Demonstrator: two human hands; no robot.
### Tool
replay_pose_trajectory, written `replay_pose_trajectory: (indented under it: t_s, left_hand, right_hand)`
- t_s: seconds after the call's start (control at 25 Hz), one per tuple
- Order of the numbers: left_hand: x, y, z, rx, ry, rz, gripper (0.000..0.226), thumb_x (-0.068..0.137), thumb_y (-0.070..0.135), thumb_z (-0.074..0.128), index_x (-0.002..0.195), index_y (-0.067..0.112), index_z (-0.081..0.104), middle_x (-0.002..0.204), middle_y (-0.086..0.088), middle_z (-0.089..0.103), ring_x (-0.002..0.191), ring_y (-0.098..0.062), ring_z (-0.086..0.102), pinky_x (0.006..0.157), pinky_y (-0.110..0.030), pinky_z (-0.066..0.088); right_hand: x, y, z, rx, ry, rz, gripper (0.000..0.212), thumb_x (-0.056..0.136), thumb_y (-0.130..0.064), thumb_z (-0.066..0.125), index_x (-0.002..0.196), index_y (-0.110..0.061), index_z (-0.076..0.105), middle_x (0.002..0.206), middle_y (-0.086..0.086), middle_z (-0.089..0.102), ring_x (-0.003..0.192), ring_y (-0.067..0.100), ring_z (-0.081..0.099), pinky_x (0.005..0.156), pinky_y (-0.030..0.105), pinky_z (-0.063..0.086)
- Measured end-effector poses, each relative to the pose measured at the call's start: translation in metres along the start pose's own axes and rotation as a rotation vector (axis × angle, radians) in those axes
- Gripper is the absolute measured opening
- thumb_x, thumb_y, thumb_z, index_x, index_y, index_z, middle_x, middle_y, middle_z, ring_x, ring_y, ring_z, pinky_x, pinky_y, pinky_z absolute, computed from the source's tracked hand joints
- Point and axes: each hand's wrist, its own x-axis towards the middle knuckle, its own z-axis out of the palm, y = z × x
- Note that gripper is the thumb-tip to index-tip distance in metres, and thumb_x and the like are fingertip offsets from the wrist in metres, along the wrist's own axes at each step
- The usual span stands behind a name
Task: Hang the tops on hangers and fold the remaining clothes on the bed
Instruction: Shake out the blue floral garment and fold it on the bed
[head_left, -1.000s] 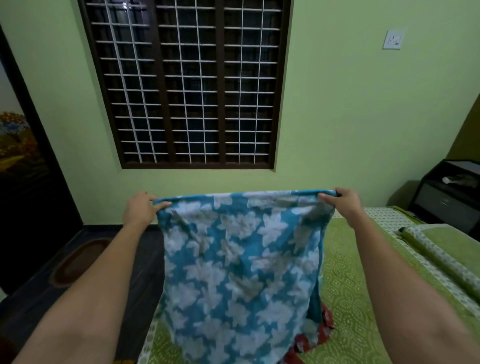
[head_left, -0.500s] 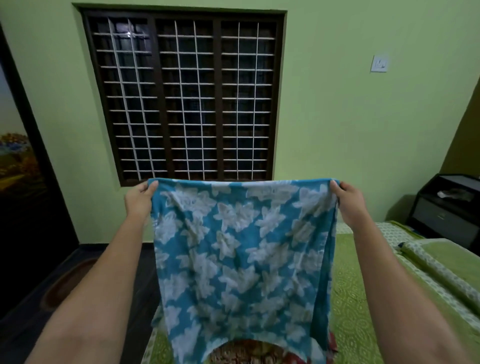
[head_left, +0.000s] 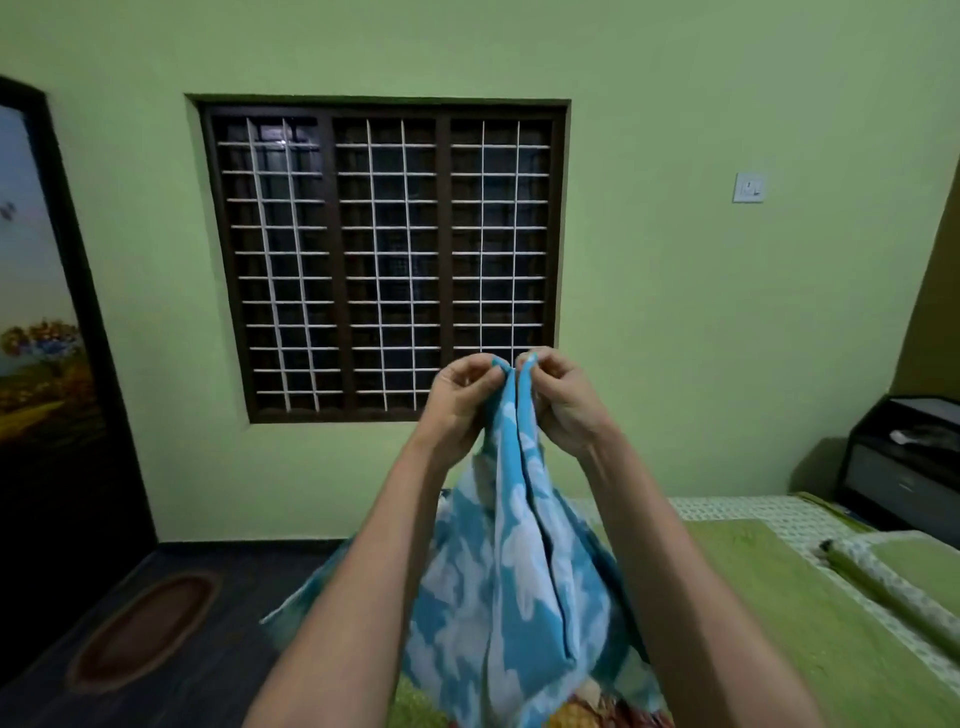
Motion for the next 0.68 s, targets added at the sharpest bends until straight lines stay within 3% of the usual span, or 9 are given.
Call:
replay_pose_trajectory:
  t_s: [0.2,0.28,0.36,0.48,0.6,0.68]
  left_hand:
    - [-0.007,-0.008,0.003,-0.041,-0.052,-0.004,0.044,0.038,0.04,0.095,0.072,0.019,0.075,0.072,0.0,0.07,0.064,-0.01,0.066,0.062,-0.021,0.055]
    - [-0.009,-0.007,0.005,-0.024,-0.083,-0.04,0.035,0.053,0.035,0.089,0.081,0.019,0.076,0.078,-0.001,0.071,0.069,-0.01,0.067,0.062,-0.021,0.055]
    - [-0.012,-0.002,0.006,-0.003,-0.135,-0.092,0.024,0.071,0.023,0.073,0.094,0.018,0.074,0.084,-0.001,0.072,0.073,-0.009,0.067,0.063,-0.02,0.054]
    - [-0.015,0.005,0.005,0.082,-0.213,-0.193,0.02,0.077,0.017,0.061,0.09,0.017,0.077,0.079,0.001,0.071,0.07,-0.007,0.065,0.063,-0.018,0.054]
    - [-0.011,0.001,0.0,0.154,-0.073,-0.154,0.012,0.078,0.018,0.066,0.086,0.014,0.073,0.077,0.001,0.07,0.073,-0.01,0.064,0.068,-0.02,0.053]
    - [-0.005,-0.005,-0.008,0.183,0.072,-0.118,0.007,0.082,0.017,0.067,0.087,0.013,0.07,0.078,0.001,0.07,0.077,-0.013,0.062,0.072,-0.023,0.052]
  right_hand:
    - [-0.008,0.001,-0.002,0.107,-0.099,0.038,0.019,0.067,-0.025,0.082,0.076,-0.019,0.068,0.076,0.003,0.067,0.063,0.012,0.064,0.057,0.023,0.054]
    - [-0.011,0.0,-0.003,0.106,-0.096,0.058,0.01,0.078,-0.016,0.071,0.084,-0.012,0.064,0.079,0.004,0.067,0.066,0.012,0.065,0.06,0.023,0.056]
    - [-0.014,-0.003,-0.002,-0.024,-0.08,0.094,0.008,0.09,-0.008,0.059,0.095,-0.004,0.056,0.084,0.005,0.065,0.069,0.013,0.064,0.064,0.024,0.056]
    - [-0.021,-0.011,-0.002,-0.272,-0.059,0.103,0.019,0.086,-0.013,0.067,0.093,-0.012,0.049,0.084,0.002,0.058,0.067,0.008,0.058,0.062,0.019,0.052]
    - [-0.036,-0.024,-0.001,-0.441,-0.011,-0.022,0.021,0.089,-0.003,0.063,0.098,-0.013,0.047,0.096,0.001,0.05,0.072,0.011,0.051,0.065,0.017,0.05]
    - [-0.053,-0.038,0.001,-0.507,-0.059,-0.09,0.018,0.089,0.009,0.056,0.094,-0.008,0.053,0.093,0.002,0.055,0.073,0.007,0.055,0.068,0.016,0.049]
